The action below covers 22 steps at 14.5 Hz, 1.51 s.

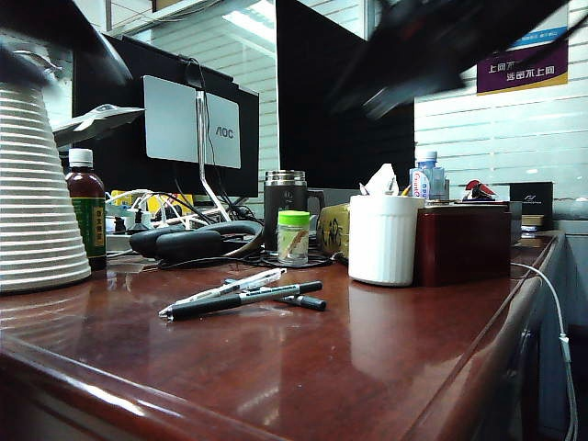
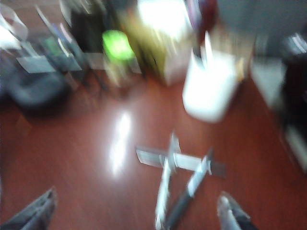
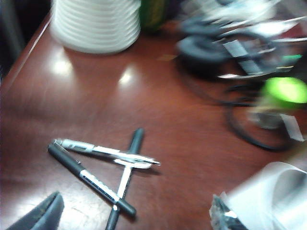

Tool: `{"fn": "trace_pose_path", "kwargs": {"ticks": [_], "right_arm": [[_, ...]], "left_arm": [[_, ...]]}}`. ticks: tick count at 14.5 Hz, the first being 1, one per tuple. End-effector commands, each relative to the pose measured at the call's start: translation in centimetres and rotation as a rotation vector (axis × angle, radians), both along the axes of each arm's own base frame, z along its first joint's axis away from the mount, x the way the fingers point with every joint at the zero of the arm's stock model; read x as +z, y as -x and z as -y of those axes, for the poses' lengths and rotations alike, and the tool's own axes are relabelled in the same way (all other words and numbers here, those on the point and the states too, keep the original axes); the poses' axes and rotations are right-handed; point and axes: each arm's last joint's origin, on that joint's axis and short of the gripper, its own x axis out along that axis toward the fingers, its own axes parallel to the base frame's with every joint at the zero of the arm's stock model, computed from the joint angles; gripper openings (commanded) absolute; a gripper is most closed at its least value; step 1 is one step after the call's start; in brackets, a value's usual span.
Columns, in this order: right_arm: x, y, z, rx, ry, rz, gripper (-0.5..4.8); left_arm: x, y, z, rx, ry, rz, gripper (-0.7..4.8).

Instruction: Pick up all the pens on the desk and put them into the pen holder one by one.

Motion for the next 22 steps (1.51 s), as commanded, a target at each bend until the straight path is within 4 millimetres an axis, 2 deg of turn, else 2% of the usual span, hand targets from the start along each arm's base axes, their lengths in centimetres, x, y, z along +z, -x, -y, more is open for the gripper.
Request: {"fn": "trace_pose_path", "kwargs": {"ticks": [1,3,6,8,9,10,16,19,20,21,22], "right_arm": [[-1.8,-2.0,-2.5,0.073,0.089,-0.024,3.99],[-3.7,-2.8,-4.4,0.147,0.162,-0.037,3.98],[-6.8,-2.3,-7.4,0.289,0.352,0.016,3.95],[-8.5,-2.3,-8.3,0.328,0.411,0.016,3.9],[-9.2,-2.5,-8.7,0.324,0.419,0.017,3.62],[-9.8,-2.8,-8.9,0.322,0.417,0.021,3.59],[-11.0,-3.9,-9.8,0.311,0.387,0.069,3.54],[-10.9,-4.8,-10.4,0.304,0.381,0.073,3.54],[-10.8,-4.8,-10.5,0.305,0.377,0.073,3.3],[-10.9,-4.7,-10.5,0.306,0.381,0.065,2.3],[-11.0,-4.7,-10.4,0.309,0.393,0.048,1.74]], "left_arm": [[-1.6,-0.9,2.0,0.037,-0.142,-0.15,4.79],[-1.9,-1.9,2.6,0.042,-0.217,-0.275,4.79],[-0.4,-3.4,3.5,0.035,-0.218,-0.283,4.79],[0.2,-3.6,3.6,0.037,-0.206,-0.261,4.79],[0.1,-3.5,3.6,0.036,-0.213,-0.272,4.79],[0.0,-3.4,3.5,0.036,-0.222,-0.288,4.79],[-0.8,-2.9,3.1,0.048,-0.282,-0.371,4.79],[-0.8,-2.9,3.1,0.056,-0.288,-0.372,4.79],[-0.8,-2.9,3.1,0.056,-0.288,-0.371,4.79],[-0.8,-2.9,3.1,0.057,-0.288,-0.371,4.79],[-0.8,-2.9,3.1,0.065,-0.293,-0.368,4.79]]}}
